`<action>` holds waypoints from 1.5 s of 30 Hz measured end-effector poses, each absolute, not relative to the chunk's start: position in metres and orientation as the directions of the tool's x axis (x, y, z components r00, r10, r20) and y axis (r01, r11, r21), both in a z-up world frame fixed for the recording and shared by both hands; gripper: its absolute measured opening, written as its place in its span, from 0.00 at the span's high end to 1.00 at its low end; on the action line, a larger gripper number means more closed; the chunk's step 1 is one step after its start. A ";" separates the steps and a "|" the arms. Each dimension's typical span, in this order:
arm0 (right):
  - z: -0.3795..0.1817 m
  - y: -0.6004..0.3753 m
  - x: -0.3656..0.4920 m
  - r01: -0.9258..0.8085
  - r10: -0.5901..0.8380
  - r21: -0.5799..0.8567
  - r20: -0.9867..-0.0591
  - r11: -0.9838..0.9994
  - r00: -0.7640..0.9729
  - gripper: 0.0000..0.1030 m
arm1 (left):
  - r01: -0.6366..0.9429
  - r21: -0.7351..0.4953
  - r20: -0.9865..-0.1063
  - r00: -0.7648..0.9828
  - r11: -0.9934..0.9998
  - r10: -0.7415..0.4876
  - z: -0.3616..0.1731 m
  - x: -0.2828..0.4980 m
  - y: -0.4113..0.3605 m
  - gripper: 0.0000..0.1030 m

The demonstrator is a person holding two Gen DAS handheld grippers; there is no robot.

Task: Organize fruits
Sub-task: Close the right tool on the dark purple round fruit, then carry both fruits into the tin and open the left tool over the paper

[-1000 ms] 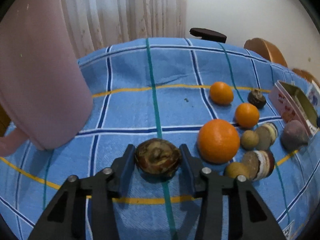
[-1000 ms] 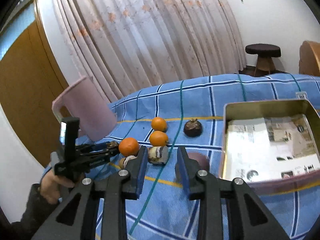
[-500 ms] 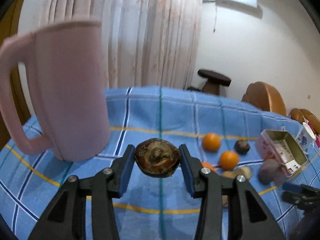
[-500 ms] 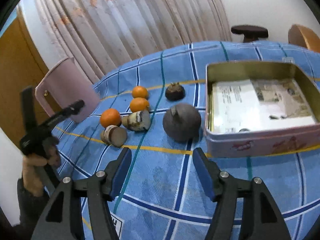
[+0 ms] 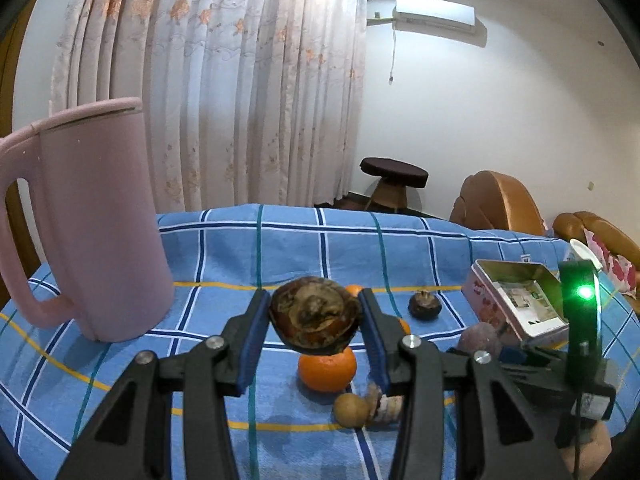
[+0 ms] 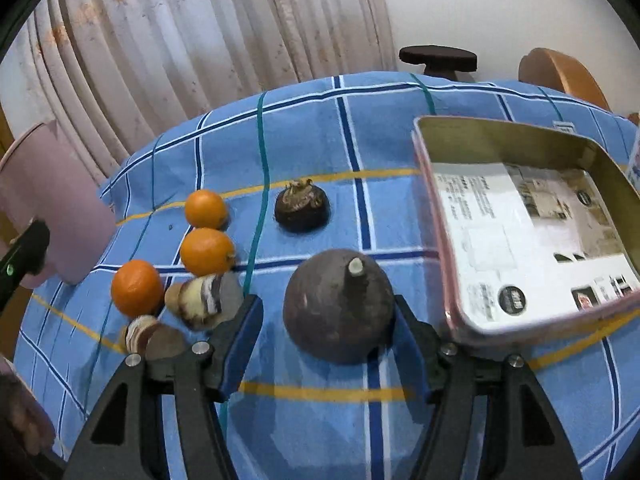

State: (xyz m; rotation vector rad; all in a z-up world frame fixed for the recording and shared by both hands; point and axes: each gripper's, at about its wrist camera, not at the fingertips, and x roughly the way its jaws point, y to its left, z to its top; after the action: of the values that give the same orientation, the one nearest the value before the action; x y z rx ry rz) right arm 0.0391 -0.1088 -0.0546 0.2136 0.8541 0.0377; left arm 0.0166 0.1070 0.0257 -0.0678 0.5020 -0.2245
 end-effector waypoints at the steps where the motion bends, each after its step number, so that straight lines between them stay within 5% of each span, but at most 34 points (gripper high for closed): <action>1: -0.055 -0.110 0.041 0.052 0.119 0.201 -0.747 0.978 0.654 0.45 | 0.197 -0.122 -0.473 0.850 0.973 -0.231 0.024 0.018 0.108 0.55; 9: -0.051 -0.107 0.036 -0.037 0.216 0.256 -0.719 0.966 0.660 0.49 | 0.180 -0.132 -0.487 0.844 0.975 -0.222 0.016 0.019 0.104 0.55; 15: -0.012 -0.112 0.011 -0.121 0.296 0.311 -0.609 0.943 0.736 0.49 | 0.138 -0.151 -0.490 0.850 0.979 -0.196 0.014 0.017 0.097 0.55; 26: 0.020 -0.214 -0.018 -0.019 0.101 0.168 -0.496 0.986 0.862 0.49 | 0.249 -0.135 -0.476 0.833 0.959 -0.283 0.022 0.013 0.014 0.55; 45: -0.012 -0.295 0.001 0.040 0.032 0.099 -0.631 0.994 0.775 0.49 | 0.372 -0.102 -0.553 0.750 0.922 -0.364 0.010 0.039 -0.150 0.55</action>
State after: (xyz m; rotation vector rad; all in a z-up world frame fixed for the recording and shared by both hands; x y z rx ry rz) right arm 0.0014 -0.2946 -0.0124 0.1088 0.6838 -0.0045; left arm 0.0389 -0.1502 0.0103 0.0149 0.6013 -0.4022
